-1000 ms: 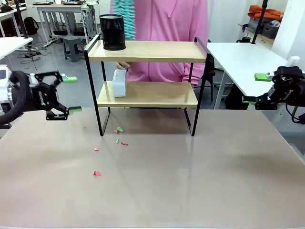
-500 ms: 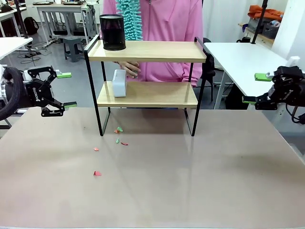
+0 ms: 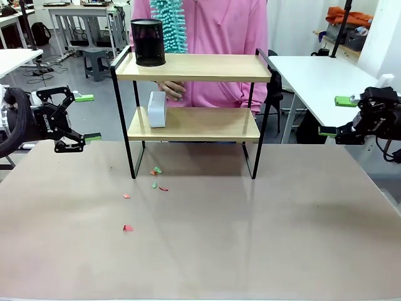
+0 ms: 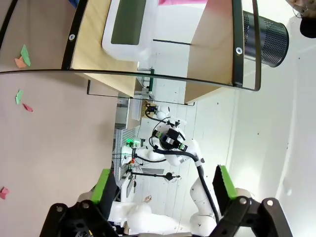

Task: Clean the shelf.
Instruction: Hand the Duster back to the human.

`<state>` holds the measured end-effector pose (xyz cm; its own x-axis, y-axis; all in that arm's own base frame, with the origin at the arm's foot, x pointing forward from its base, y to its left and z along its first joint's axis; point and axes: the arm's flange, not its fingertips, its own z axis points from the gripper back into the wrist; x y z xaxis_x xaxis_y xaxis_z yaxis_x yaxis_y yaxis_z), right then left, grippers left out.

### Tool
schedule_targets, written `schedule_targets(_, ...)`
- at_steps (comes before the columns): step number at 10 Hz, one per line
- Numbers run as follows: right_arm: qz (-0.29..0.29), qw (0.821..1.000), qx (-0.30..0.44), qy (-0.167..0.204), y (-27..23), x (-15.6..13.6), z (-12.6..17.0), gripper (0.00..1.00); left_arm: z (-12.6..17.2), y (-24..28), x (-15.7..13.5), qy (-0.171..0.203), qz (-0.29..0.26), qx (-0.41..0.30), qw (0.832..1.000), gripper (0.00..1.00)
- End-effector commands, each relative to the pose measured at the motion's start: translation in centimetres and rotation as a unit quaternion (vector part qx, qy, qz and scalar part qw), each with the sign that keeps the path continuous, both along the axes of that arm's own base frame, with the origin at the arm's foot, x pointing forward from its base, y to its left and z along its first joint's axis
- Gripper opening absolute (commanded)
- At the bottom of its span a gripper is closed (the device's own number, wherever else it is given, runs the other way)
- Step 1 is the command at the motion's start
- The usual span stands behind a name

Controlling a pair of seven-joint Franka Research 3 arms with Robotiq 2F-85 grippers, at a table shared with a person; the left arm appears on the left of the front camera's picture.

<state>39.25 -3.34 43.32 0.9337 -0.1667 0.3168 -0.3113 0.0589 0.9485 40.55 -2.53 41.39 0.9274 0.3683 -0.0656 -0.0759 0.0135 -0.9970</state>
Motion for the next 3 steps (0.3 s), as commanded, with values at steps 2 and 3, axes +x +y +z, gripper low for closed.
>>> schedule_targets(2,0.009,1.0,-0.002,0.003,-0.34,-0.04,0.39,1.0,0.16,-0.21,-0.29,-0.003,0.002,-0.01,1.0,1.0)
schedule_targets(3,0.009,1.0,-0.002,0.003,-0.34,-0.04,0.39,1.0,0.16,-0.21,-0.29,-0.003,0.002,-0.01,1.0,1.0)
